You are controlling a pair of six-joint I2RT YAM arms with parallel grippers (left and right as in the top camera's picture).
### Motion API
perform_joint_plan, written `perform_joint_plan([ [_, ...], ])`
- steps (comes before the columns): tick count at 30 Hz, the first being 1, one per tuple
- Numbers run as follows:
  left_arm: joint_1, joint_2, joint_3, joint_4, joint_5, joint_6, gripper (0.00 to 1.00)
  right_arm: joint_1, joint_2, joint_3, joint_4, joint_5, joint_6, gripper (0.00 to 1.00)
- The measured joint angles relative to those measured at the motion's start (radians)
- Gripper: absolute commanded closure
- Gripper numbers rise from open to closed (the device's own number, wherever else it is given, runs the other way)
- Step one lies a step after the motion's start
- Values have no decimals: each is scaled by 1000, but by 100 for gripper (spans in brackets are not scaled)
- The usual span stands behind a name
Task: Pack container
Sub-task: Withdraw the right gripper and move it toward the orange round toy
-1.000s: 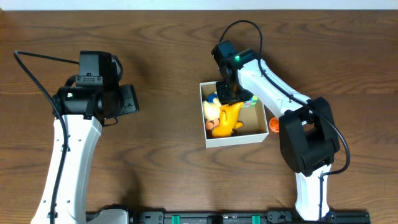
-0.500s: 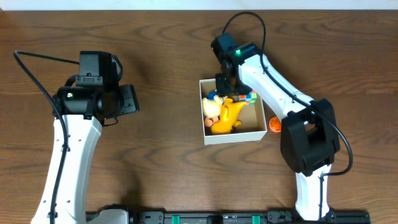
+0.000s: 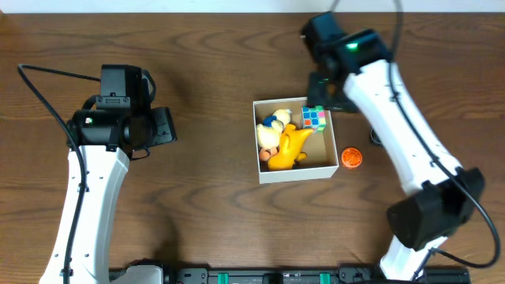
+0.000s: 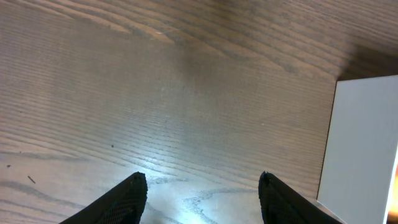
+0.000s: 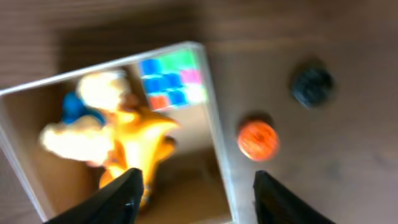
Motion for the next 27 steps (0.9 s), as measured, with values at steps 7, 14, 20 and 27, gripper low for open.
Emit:
perform_joint_plan([
  [7, 0, 0, 0, 0, 0, 0, 40, -82, -2, -51, -66, 6, 71, 10],
  [14, 0, 0, 0, 0, 0, 0, 40, -95, -2, -201, 23, -18, 80, 10],
  [20, 0, 0, 0, 0, 0, 6, 39, -95, -1, -300, 98, -56, 82, 10],
  [27, 0, 0, 0, 0, 0, 11, 40, -96, -2, -340, 193, -99, 35, 9],
])
